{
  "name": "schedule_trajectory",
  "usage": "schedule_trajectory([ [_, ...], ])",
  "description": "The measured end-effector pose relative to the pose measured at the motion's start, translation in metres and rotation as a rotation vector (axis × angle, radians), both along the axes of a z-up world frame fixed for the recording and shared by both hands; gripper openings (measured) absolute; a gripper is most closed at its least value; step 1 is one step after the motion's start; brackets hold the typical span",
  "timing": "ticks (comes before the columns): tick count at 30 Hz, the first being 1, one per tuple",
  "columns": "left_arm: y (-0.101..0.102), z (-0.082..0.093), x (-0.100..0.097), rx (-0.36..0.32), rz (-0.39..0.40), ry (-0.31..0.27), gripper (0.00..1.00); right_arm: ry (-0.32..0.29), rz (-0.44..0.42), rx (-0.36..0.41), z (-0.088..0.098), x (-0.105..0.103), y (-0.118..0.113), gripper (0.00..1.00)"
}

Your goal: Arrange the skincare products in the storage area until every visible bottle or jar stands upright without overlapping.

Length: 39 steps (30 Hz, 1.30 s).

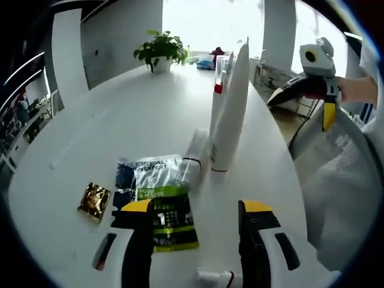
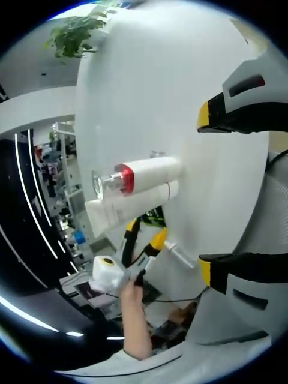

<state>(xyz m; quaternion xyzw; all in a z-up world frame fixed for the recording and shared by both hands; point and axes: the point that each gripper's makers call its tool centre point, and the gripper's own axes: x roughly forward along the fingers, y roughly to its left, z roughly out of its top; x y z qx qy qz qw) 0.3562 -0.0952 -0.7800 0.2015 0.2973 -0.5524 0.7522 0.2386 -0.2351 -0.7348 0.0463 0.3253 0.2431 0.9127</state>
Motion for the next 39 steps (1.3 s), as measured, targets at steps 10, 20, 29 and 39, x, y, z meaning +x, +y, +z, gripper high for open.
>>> schedule_trajectory([
  [10,-0.02,-0.007,0.012,-0.008,-0.024,-0.006,0.45,0.001,-0.024,0.015,0.001,0.001,-0.001,0.82],
  [20,-0.037,-0.018,0.021,0.007,-0.058,-0.015,0.42,0.005,-0.032,0.02,0.001,0.001,-0.002,0.82],
  [29,-0.046,-0.029,0.027,0.012,-0.074,-0.009,0.37,0.006,-0.043,0.03,0.001,0.002,-0.004,0.82],
  [39,-0.048,-0.038,0.028,0.038,-0.089,-0.018,0.24,0.006,-0.047,0.035,0.002,0.002,-0.004,0.82],
])
